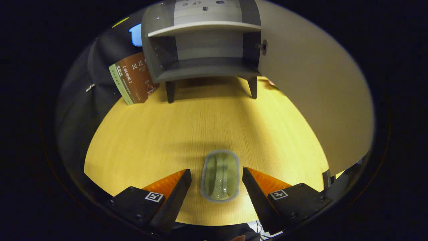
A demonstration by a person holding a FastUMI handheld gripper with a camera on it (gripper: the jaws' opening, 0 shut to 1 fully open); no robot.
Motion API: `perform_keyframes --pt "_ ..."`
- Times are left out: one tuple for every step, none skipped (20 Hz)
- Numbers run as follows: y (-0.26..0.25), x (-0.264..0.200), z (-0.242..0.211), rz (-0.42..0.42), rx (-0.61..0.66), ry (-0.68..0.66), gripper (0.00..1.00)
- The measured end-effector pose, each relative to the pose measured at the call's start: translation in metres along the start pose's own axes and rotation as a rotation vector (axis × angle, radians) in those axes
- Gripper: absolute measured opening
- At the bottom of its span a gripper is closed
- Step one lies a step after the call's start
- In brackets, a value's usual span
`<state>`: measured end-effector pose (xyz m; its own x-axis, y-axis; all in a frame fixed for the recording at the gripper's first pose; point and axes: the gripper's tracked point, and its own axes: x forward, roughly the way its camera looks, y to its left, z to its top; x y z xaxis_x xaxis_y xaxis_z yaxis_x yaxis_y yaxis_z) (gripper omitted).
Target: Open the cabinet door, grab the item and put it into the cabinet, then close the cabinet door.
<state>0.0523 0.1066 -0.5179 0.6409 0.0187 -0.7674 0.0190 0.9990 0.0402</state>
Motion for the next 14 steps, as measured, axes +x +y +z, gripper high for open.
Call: perform_keyframes --pt "-0.004 0.007 -0.007 -0.005 0.004 0.023 0.98" --pt "-0.008 0.010 -0.014 -0.015 0.011 0.039 0.97" --pt "-0.010 0.015 -0.019 -0.022 0.017 0.049 0.93" --pt "-0.010 0.023 -0.023 -0.037 0.017 0.059 0.80" --pt "-0.011 0.026 -0.025 -0.047 0.014 0.068 0.72" --pt "-0.009 0.028 -0.021 -0.048 0.015 0.060 0.67" --pt "-0.009 0.028 -0.021 -0.051 0.011 0.067 0.67" --pt "-0.013 0.025 -0.013 -0.064 0.021 0.041 0.52" --pt "-0.017 0.029 -0.014 -0.076 0.041 0.057 0.38" --pt "-0.015 0.029 -0.014 -0.072 0.055 0.057 0.23" --pt "-0.016 0.031 -0.015 -0.073 0.047 0.055 0.23" --pt "-0.018 0.028 -0.015 -0.079 0.029 0.049 0.23" --pt "-0.019 0.026 -0.014 -0.084 0.015 0.040 0.23" --pt "-0.020 0.024 -0.011 -0.083 0.009 0.027 0.23"
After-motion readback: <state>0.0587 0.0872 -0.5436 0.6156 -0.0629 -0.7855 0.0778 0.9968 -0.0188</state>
